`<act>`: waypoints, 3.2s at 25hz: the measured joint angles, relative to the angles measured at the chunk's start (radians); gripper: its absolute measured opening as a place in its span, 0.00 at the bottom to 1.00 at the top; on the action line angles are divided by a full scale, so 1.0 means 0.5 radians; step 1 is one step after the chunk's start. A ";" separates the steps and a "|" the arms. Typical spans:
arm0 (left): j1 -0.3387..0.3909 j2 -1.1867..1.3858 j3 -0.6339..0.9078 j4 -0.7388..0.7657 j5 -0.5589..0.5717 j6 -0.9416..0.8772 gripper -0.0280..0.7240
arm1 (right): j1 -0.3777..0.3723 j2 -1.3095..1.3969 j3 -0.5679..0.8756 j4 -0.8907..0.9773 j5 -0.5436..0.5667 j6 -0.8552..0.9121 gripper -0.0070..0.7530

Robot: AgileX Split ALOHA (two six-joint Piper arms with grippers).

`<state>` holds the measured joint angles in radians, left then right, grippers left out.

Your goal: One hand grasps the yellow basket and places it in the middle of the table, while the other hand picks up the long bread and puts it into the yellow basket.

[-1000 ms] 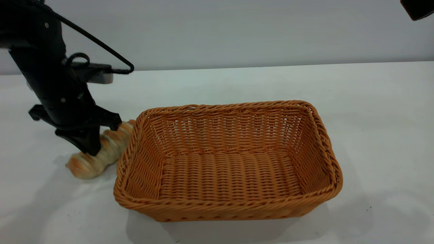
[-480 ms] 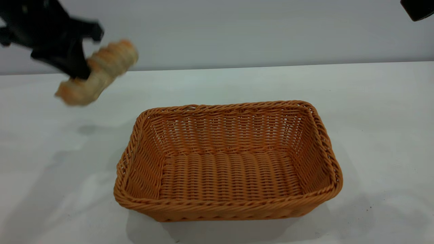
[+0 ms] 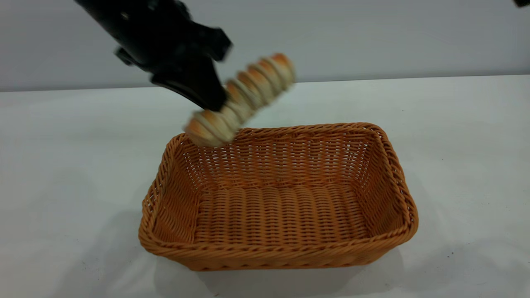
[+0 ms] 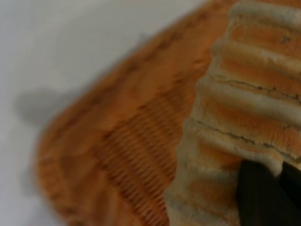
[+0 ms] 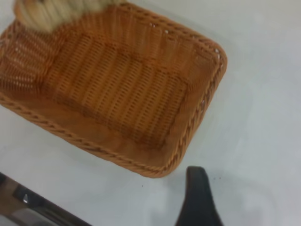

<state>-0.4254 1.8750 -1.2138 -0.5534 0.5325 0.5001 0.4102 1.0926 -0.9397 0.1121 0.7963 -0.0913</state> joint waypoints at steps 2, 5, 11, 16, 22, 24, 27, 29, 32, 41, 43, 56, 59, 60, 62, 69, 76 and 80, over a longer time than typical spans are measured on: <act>-0.054 0.052 0.000 -0.023 0.008 0.121 0.10 | 0.000 -0.040 0.000 0.000 0.002 0.000 0.72; -0.097 0.135 0.000 -0.038 0.022 0.289 0.14 | 0.000 -0.095 0.000 0.000 0.026 -0.002 0.72; -0.112 0.185 0.000 -0.055 -0.130 0.348 0.47 | 0.000 -0.189 0.000 0.000 0.133 -0.002 0.72; -0.112 0.183 0.000 -0.057 -0.194 0.354 0.72 | 0.000 -0.286 0.000 -0.004 0.250 -0.005 0.72; -0.071 -0.019 0.000 0.105 -0.120 0.374 0.77 | 0.000 -0.461 0.000 -0.047 0.399 -0.005 0.72; -0.005 -0.147 0.000 0.193 -0.048 0.332 0.77 | 0.000 -0.528 0.000 -0.053 0.445 -0.001 0.72; 0.161 -0.343 0.000 0.274 0.106 0.207 0.77 | 0.000 -0.640 0.000 -0.072 0.519 -0.001 0.72; 0.287 -0.475 0.000 0.292 0.230 0.128 0.77 | 0.000 -0.715 0.019 -0.083 0.554 -0.001 0.72; 0.488 -0.694 0.000 0.307 0.453 0.078 0.77 | 0.000 -0.861 0.145 -0.092 0.569 -0.001 0.72; 0.833 -1.330 0.003 0.325 1.012 0.065 0.77 | 0.000 -1.402 0.626 -0.153 0.590 0.069 0.72; 0.844 -1.450 0.007 0.325 1.077 0.052 0.77 | 0.000 -1.512 0.691 -0.224 0.594 0.146 0.72; 0.846 -2.368 0.654 0.347 1.197 -0.056 0.77 | 0.000 -1.914 0.917 -0.381 0.629 0.346 0.72; 0.846 -2.619 0.819 0.416 1.222 -0.070 0.77 | 0.000 -1.950 0.918 -0.375 0.633 0.347 0.72; 0.846 -2.710 0.874 0.440 1.231 -0.090 0.77 | 0.000 -1.959 0.920 -0.369 0.638 0.347 0.72; 0.846 -2.872 0.966 0.478 1.243 -0.141 0.77 | 0.000 -1.987 0.920 -0.355 0.638 0.347 0.72; 0.846 -3.287 1.217 0.637 1.249 -0.346 0.77 | 0.000 -2.006 0.920 -0.324 0.640 0.347 0.72; 0.846 -3.424 1.360 0.810 1.249 -0.512 0.77 | 0.000 -2.006 0.920 -0.298 0.640 0.347 0.72; 0.846 -3.480 1.433 0.830 1.236 -0.532 0.77 | 0.000 -2.006 0.920 -0.293 0.641 0.352 0.72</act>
<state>-0.0026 0.1348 -0.4974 -0.1383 1.1504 0.2342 0.4102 0.0896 -0.4798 -0.0345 1.1170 0.0845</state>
